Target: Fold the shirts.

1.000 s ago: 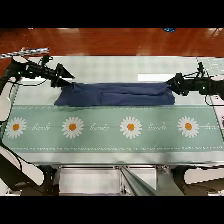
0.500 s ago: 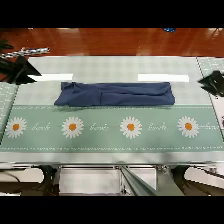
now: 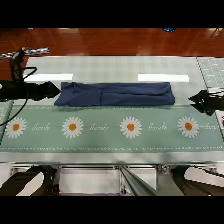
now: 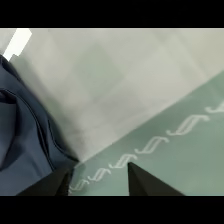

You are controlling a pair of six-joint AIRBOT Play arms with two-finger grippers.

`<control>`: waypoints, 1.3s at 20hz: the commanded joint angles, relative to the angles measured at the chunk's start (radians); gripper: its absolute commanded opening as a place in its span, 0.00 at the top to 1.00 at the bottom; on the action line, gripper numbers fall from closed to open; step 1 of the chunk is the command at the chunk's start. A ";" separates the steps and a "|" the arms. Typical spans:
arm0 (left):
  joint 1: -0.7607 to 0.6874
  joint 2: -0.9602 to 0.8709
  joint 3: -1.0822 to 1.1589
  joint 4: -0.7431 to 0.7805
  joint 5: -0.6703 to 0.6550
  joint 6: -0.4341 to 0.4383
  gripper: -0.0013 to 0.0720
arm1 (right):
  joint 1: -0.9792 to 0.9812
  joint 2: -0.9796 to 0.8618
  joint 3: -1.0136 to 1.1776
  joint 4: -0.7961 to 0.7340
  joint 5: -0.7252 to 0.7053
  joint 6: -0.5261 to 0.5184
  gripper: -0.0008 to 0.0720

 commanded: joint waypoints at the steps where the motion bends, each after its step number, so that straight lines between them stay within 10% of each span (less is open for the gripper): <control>1: -0.063 -0.012 -0.066 -0.011 0.122 -0.001 0.29 | 0.067 -0.127 0.030 0.166 0.000 -0.074 0.42; 14: -0.061 -0.045 -0.066 -0.082 0.121 0.000 0.29 | 0.318 -0.403 0.319 0.309 0.022 -0.056 0.44; 16: -0.061 -0.045 -0.066 -0.082 0.121 0.000 0.29 | 0.348 -0.407 0.345 0.311 0.029 -0.056 0.96; 19: -0.061 -0.045 -0.064 -0.085 0.113 0.000 0.30 | 0.338 -0.340 0.360 0.285 0.108 -0.076 0.96; 20: -0.061 -0.045 -0.062 -0.100 0.104 0.000 0.37 | 0.329 -0.291 0.360 0.232 0.134 -0.072 0.96; 22: -0.062 -0.044 -0.059 -0.144 0.077 0.005 0.93 | 0.316 -0.171 0.359 0.097 0.195 -0.047 0.96; 26: -0.125 -0.044 -0.059 -0.392 0.011 0.227 0.96 | 0.314 0.175 0.238 -0.085 0.258 -0.004 0.96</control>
